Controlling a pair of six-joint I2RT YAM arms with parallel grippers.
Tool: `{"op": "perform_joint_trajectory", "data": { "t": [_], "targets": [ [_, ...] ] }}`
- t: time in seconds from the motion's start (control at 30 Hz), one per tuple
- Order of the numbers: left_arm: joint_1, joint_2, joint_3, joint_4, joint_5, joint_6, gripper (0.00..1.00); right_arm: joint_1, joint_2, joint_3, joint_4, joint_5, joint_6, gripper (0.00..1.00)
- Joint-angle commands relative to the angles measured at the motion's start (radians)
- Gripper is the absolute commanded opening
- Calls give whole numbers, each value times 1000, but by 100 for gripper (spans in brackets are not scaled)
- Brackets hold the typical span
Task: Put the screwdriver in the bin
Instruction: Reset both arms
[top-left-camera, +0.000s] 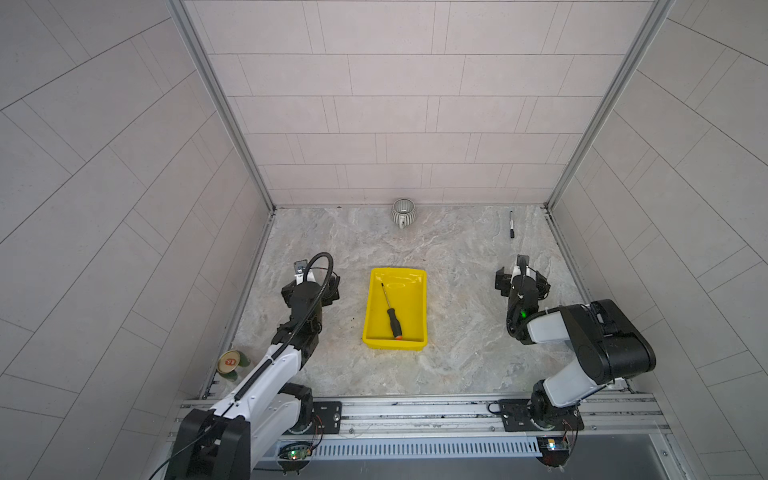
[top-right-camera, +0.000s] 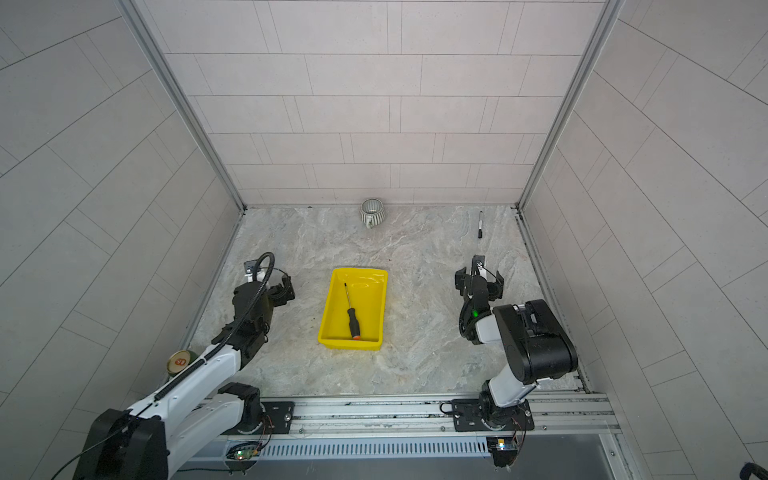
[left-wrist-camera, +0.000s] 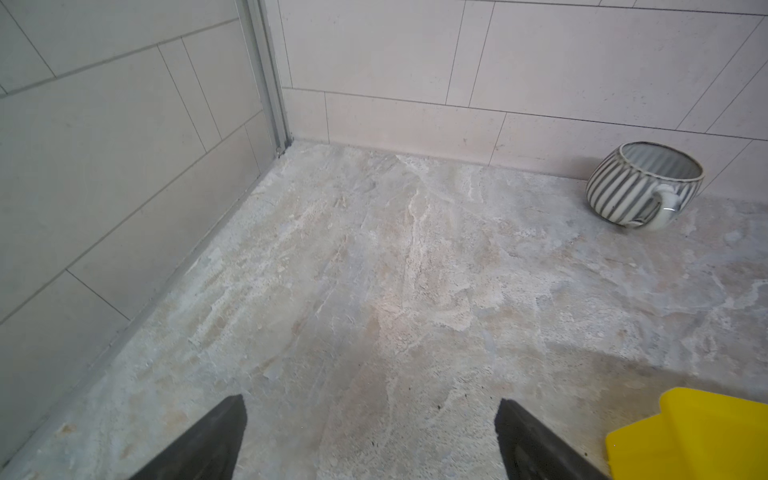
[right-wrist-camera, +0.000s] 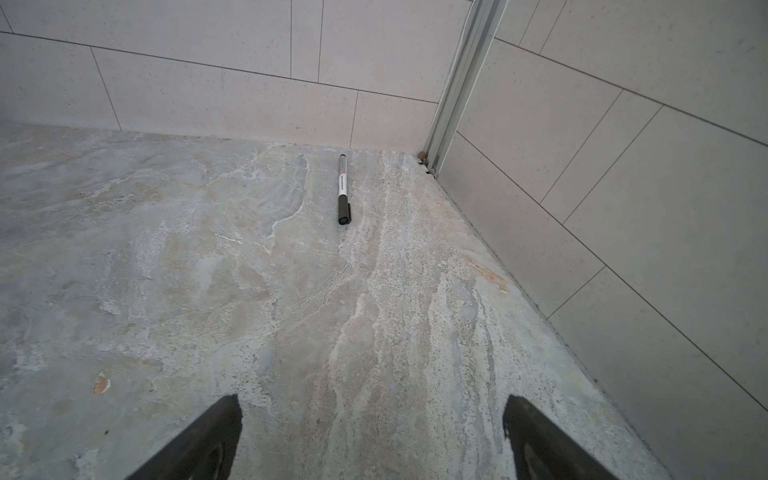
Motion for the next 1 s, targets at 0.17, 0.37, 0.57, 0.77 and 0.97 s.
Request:
{"op": "perform_joint_trajectory", "data": {
  "t": [0.17,0.37,0.57,0.77,0.97],
  "targets": [
    [-1,176,-83,321,-28,225,100,3,11,5,11,5,-6,99],
    [10,470,-146,810,-63,246,100,3,11,6,8,4,-5,99],
    [23,669,-116,955,-36,241,100,3,11,8,6,3,-4,99],
    [50,645,-40,771,-49,206,100,2,10,8,5,2,-5,99],
    [173,628,73,550,137,115,100,1,11,7,5,0,-4,99]
  ]
}}
